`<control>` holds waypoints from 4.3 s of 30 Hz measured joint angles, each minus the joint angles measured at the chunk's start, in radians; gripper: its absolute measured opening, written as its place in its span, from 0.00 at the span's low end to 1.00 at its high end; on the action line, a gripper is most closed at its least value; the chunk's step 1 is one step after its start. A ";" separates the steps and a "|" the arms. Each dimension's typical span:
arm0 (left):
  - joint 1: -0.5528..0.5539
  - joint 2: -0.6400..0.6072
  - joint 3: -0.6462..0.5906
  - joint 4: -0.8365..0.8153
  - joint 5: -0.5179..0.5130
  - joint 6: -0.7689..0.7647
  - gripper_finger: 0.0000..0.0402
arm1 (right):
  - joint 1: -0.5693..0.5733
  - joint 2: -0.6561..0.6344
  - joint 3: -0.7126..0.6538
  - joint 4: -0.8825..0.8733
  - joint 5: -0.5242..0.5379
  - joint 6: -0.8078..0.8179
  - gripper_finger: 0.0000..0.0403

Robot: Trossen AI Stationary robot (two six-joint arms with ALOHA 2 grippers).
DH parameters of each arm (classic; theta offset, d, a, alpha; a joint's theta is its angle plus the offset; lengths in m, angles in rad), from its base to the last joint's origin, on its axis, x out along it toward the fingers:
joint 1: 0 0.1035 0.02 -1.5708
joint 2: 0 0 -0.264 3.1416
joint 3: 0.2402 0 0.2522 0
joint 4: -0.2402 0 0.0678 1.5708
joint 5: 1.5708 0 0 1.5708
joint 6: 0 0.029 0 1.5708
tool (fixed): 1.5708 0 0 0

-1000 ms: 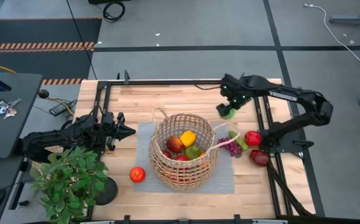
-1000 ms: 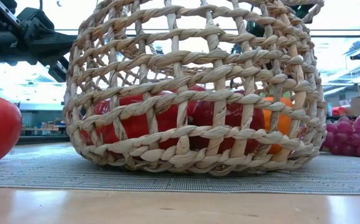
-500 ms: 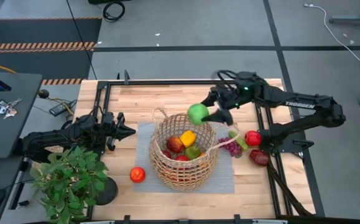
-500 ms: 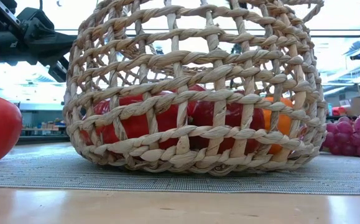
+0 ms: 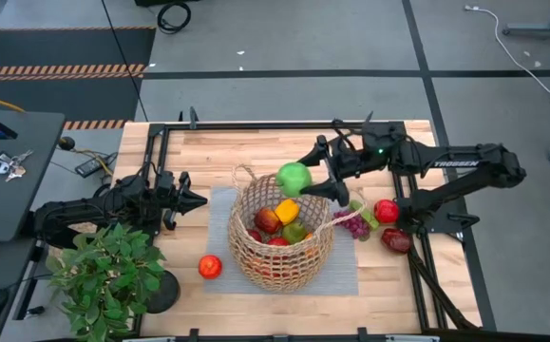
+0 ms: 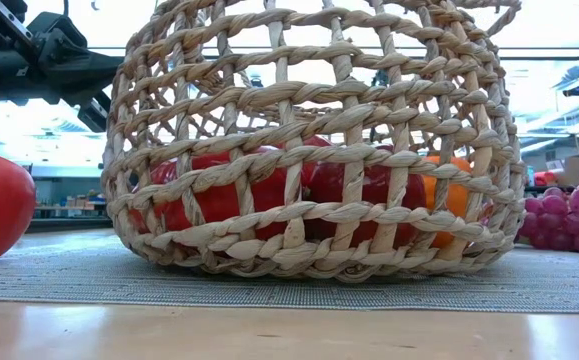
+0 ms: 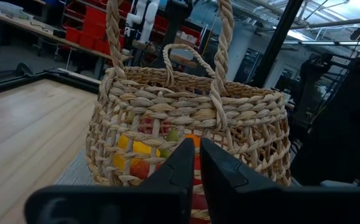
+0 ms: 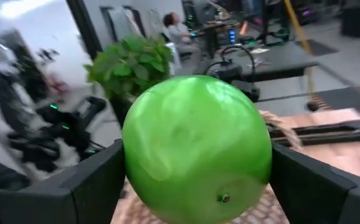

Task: Build produce basket
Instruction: Put the green apple into the brown basket, then put the red apple into the brown basket

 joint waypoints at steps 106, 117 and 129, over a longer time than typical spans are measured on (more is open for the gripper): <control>0.000 0.000 0.000 0.001 0.000 0.000 0.07 | 0.188 -0.334 -0.220 -0.335 0.637 -0.230 0.90; 0.000 0.000 0.000 0.001 0.000 0.000 0.09 | 0.188 -0.647 -0.468 -0.261 0.647 -0.251 0.90; 0.000 0.000 0.000 0.001 0.000 0.000 0.08 | 0.185 -0.905 -0.472 -0.169 0.560 -0.328 0.90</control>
